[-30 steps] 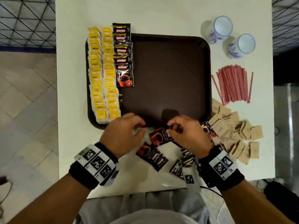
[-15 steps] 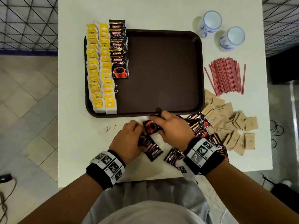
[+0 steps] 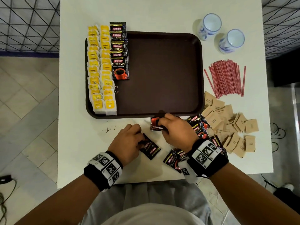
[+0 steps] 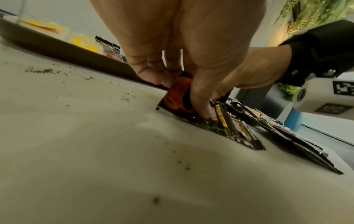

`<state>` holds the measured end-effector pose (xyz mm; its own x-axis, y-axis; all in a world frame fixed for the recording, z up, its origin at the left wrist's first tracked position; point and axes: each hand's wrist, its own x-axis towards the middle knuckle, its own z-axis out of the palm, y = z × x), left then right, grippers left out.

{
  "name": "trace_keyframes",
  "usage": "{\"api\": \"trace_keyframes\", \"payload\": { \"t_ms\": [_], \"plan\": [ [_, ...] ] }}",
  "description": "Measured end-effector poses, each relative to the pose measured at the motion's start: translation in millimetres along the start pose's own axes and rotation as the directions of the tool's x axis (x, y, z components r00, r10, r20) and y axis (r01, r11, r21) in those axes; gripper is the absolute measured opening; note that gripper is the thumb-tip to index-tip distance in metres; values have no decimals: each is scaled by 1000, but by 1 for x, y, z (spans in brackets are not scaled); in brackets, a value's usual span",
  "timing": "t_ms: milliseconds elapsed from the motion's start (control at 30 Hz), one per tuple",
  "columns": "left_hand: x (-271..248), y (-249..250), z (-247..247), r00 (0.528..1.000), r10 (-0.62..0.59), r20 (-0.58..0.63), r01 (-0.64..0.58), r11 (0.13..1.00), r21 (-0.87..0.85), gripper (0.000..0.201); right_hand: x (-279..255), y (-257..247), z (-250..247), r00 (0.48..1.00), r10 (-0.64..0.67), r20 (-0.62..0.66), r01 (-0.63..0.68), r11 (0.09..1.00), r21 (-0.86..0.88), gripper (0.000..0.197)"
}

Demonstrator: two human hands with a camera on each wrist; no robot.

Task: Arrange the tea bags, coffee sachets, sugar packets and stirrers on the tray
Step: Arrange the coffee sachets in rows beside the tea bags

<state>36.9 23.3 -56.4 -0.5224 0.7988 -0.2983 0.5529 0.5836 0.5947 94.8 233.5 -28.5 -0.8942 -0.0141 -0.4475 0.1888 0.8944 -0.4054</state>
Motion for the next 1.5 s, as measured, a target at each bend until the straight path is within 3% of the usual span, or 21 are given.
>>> {"api": "trace_keyframes", "payload": {
  "t_ms": [133, 233, 367, 500, 700, 900, 967, 1067, 1133, 1233, 1300, 1400, 1500],
  "plan": [
    [1, -3, -2, 997, 41, 63, -39, 999, -29, 21, -2, 0, -13, 997, 52, 56, -65, 963, 261, 22],
    [5, -6, -4, 998, 20, 61, -17, 999, -51, 19, -1, -5, -17, 958, 0, 287, -131, 890, 437, 14],
    [5, -5, -8, 999, -19, 34, 23, 989, -147, 23, 4, -9, -6, 904, -30, 426, -157, 904, 398, 30],
    [4, -6, -13, 996, -71, 49, 81, 968, -237, 23, 5, -8, 4, 900, 13, 435, -205, 895, 395, 16],
    [-9, -13, -15, 989, -114, 93, 141, 916, -374, 9, 0, -9, 7, 900, 14, 436, -208, 892, 400, 18],
    [-13, -19, -39, 970, -228, 89, 238, 793, -561, 39, -1, -8, 2, 892, 31, 451, -223, 898, 380, 11],
    [-10, -18, -49, 974, -214, 76, 216, 772, -598, 47, -1, -8, -3, 899, 32, 437, -204, 913, 354, 11],
    [-1, -17, -65, 977, -211, -17, 147, 730, -668, 35, 2, -10, -17, 917, 38, 398, -207, 897, 391, 15],
    [7, -16, -77, 963, -260, -66, 130, 669, -732, 26, 6, -13, -30, 931, 58, 360, -237, 846, 478, 29],
    [21, -16, -95, 935, -337, -113, 123, 605, -787, 20, 18, -15, -50, 969, 88, 232, -203, 818, 539, 29],
    [31, -16, -106, 923, -362, -133, 114, 585, -803, 16, 29, -14, -63, 988, 74, 135, -131, 859, 495, 24],
    [45, -20, -119, 902, -395, -175, 92, 572, -815, 9, 48, -13, -74, 994, 73, 80, -100, 898, 429, 38],
    [53, -27, -124, 882, -411, -232, 74, 605, -793, 15, 61, -17, -81, 993, 117, 6, -105, 866, 489, 37]
  ]
}}
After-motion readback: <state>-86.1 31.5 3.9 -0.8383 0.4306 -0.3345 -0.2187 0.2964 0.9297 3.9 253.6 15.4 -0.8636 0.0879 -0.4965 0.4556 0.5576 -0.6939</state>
